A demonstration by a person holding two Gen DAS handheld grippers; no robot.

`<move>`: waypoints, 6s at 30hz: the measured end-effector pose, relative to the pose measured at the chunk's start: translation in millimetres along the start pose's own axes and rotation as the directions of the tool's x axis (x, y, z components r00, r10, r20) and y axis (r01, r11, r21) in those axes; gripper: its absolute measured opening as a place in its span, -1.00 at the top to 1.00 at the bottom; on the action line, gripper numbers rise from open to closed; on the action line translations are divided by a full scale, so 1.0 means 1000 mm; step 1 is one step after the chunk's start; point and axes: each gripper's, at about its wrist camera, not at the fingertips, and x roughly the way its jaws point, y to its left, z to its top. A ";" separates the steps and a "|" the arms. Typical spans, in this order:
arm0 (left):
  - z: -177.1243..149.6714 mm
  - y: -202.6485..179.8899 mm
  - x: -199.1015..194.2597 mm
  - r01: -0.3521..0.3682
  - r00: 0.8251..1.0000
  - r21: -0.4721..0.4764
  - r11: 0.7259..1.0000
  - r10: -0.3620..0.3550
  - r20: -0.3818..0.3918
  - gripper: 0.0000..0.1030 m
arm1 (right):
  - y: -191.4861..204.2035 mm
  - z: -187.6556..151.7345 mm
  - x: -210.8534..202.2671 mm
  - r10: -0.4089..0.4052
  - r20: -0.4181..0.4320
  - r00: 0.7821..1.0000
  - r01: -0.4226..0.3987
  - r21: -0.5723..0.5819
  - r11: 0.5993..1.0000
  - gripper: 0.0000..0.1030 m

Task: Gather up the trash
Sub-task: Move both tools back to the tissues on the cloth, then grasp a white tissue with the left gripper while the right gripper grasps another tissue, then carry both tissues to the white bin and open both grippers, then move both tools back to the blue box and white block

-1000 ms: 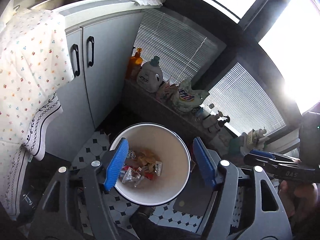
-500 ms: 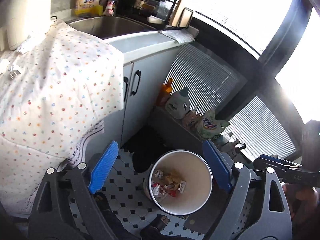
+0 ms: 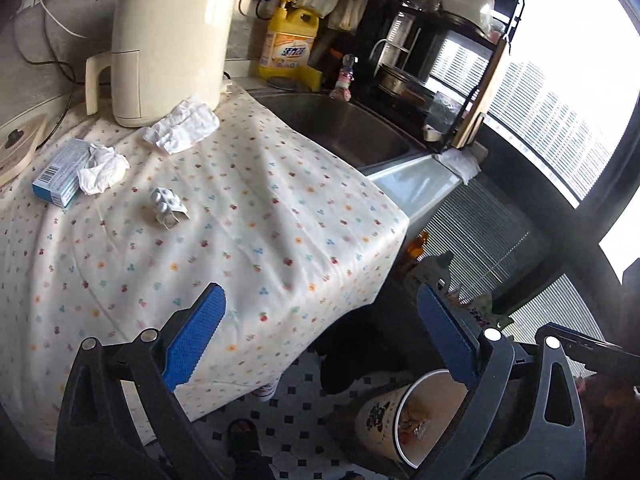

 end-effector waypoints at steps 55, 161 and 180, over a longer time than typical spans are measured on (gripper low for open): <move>0.139 0.285 0.047 -0.087 0.994 -0.188 0.978 0.098 0.053 0.80 | 0.354 0.153 0.266 0.139 -0.151 0.979 -0.187 -0.378 0.907 -0.20; -0.199 -0.253 0.083 0.355 0.873 0.270 0.895 -0.215 -0.437 -0.12 | -0.244 -0.189 -0.079 -0.168 -0.166 0.972 0.209 0.276 0.938 -0.10; -0.096 -0.131 0.009 0.071 0.988 0.144 0.987 -0.050 -0.144 -0.82 | -0.128 -0.083 -0.046 -0.022 -0.042 0.999 0.025 0.076 0.997 -0.76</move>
